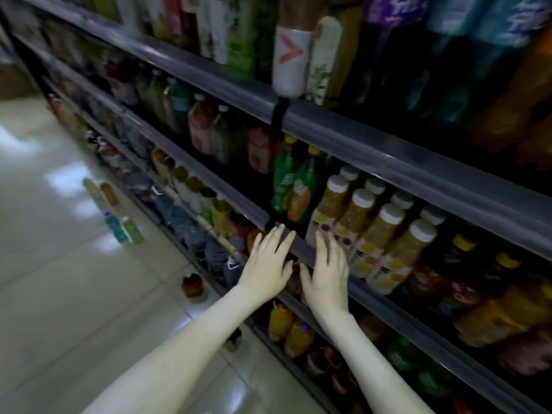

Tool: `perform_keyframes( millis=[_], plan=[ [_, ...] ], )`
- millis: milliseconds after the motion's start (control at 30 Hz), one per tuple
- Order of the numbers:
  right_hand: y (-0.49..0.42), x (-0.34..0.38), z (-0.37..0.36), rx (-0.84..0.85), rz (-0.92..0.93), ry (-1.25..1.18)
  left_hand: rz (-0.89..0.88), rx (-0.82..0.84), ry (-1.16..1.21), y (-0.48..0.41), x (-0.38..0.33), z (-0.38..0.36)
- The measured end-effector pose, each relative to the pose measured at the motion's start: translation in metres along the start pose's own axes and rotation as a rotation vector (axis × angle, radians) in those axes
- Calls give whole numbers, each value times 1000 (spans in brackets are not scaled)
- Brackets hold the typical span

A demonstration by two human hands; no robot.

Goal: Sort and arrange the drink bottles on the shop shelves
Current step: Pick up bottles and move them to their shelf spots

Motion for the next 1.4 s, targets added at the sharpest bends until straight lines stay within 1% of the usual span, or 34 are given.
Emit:
perform_keyframes(
  millis=[100, 200, 267, 367, 467, 567, 667, 800, 933, 1000, 1100, 1167, 1233, 1333, 1400],
  plan=[
    [-22, 49, -45, 108, 80, -67, 126, 67, 105, 0, 64, 19],
    [-47, 102, -92, 163, 171, -111, 175, 31, 83, -7, 139, 50],
    [-69, 137, -126, 156, 166, -142, 175, -5, 63, -11, 193, 72],
    [-101, 198, -178, 114, 138, -184, 167, -1, 28, -11, 276, 95],
    [-129, 260, -230, 114, 102, -221, 178, -4, -4, -13, 356, 116],
    [-158, 316, -273, 119, 110, -242, 209, -17, -14, -24, 426, 134],
    [-191, 357, -312, 127, 97, -228, 247, -27, 8, -41, 486, 144],
    [-241, 393, -366, 121, 91, -211, 265, -28, 59, -74, 557, 142],
    [-309, 405, -420, 41, 46, -236, 232, -26, 71, -124, 624, 129],
    [-348, 393, -443, -35, -32, -256, 189, -48, 66, -160, 652, 128],
    [-397, 365, -462, -180, -168, -299, 82, -26, 65, -212, 679, 125],
    [-422, 344, -459, -305, -283, -266, 10, -25, 63, -241, 691, 124],
    [-440, 324, -448, -392, -387, -197, -38, -21, 89, -263, 699, 120],
    [-463, 306, -428, -455, -449, -107, -148, 5, 95, -296, 700, 115],
    [-472, 298, -418, -508, -493, -102, -216, 36, 97, -317, 697, 110]
  ],
)
Point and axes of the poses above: each hand's wrist, its own y-axis away from the middle knuckle, its own z-axis out of the back of the hand, x = y × z, the point moved 9 cm from there along -y, towards the middle knuckle, and after that the axes turned 12 degrees about -y, right-handed, at the moved point
